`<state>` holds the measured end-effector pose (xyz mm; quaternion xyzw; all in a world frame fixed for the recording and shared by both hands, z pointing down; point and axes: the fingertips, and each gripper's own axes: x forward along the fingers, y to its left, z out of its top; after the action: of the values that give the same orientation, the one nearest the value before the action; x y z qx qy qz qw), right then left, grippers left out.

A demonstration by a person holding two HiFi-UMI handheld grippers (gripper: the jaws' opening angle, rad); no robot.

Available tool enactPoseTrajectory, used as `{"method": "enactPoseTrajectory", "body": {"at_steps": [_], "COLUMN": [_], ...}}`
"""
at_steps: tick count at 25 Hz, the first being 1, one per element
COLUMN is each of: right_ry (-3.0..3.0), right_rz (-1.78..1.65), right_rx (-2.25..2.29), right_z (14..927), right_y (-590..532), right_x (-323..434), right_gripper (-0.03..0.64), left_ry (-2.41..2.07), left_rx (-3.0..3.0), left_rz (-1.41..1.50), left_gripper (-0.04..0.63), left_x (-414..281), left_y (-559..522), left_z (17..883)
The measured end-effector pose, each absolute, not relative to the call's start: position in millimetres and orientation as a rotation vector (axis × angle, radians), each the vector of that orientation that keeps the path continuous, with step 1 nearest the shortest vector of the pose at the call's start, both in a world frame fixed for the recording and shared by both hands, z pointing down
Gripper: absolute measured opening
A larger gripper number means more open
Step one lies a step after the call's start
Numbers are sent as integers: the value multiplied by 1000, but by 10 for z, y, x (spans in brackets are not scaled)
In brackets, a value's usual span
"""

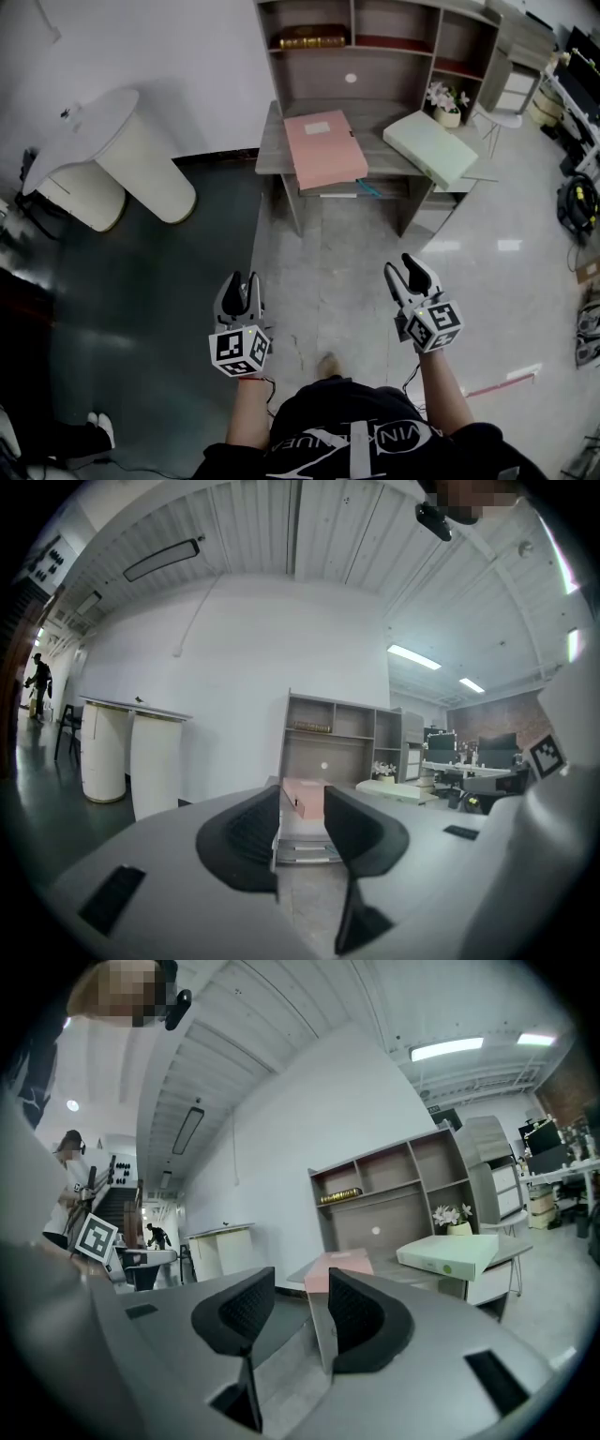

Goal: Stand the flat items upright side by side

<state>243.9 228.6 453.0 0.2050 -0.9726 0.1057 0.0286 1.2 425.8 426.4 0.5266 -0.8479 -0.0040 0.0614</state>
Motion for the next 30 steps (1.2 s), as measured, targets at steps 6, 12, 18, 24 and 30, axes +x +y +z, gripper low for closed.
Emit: {"method": "enactPoseTrajectory", "body": {"at_steps": [6,12,18,24,30], "right_ry": [-2980,-2944,-2922,-2954,-2918], "right_rz": [328,352,358,342,343], "right_rx": [671,746,700,642,600], "right_z": [4554,4614,4727,4669,4726], "right_y": [2251,2039,1835,1403,936], "right_x": [2245,2253,1969,1511,1249], "right_gripper": [189,189,189,189,190], "left_ry": [-2558,-2518,-2521,-2538,-2487], "left_rx": [1581,1587,1565,1510,1520], "left_rz": [-61,-80,-99,-157,-174], "left_gripper": [133,133,133,135,137], "left_x": [-340,-454,-683,-1095,-1281], "left_y": [4199,4058,3863,3515,2920], "left_z": [4301,4428,4469,4421,4473]}}
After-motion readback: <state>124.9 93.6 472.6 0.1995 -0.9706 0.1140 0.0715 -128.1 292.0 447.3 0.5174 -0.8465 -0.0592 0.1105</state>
